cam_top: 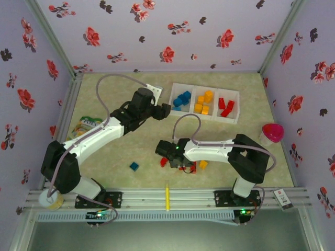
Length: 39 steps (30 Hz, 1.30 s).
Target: Sort the legos into containers by color
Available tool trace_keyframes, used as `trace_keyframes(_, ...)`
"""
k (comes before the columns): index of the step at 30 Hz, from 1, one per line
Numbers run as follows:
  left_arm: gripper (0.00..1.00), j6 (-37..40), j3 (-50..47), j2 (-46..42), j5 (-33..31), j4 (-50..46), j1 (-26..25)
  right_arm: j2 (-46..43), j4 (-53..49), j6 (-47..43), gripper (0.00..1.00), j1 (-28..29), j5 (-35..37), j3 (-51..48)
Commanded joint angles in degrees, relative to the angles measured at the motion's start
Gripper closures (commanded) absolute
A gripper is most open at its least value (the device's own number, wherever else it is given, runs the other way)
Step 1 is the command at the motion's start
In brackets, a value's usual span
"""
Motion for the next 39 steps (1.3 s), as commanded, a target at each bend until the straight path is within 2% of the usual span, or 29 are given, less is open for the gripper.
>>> trace_keyframes(1,0.32,-0.6,-0.55,-1.65,-0.81,-1.17,0.42,0.8,0.98,1.28,0.51,0.37,-0.18,-1.13)
trace_keyframes(8,0.32,-0.86,-1.15,-2.83,-0.86,-1.79,0.38,-2.72,1.64,-1.18,0.68,-1.72,0.78,-2.39)
trace_keyframes(16,0.32,-1.52,-1.53,-4.29,-0.96,-3.46,0.45,-11.13,-0.59,-10.85,0.73,-10.37,3.02,0.8)
trace_keyframes(22,0.32,-2.47,-2.97,-5.45,-1.25,-5.31,0.45,-16.53,-0.27,-21.43,0.73,-23.01,4.72,3.12)
trace_keyframes(28,0.32,-5.09,-5.9,-7.46,-1.29,-7.27,0.11,-17.46,3.84,-29.86,0.73,-39.19,3.18,4.71)
trace_keyframes(33,0.33,-6.72,-8.98,-9.28,-1.3,-8.0,-0.25,-13.01,7.47,-34.03,0.73,-50.3,0.12,7.92)
trace_keyframes(39,0.33,-7.77,-10.83,-10.39,-1.72,-9.65,-1.12,-1.82,9.51,-37.37,0.73,-58.9,-4.67,16.21)
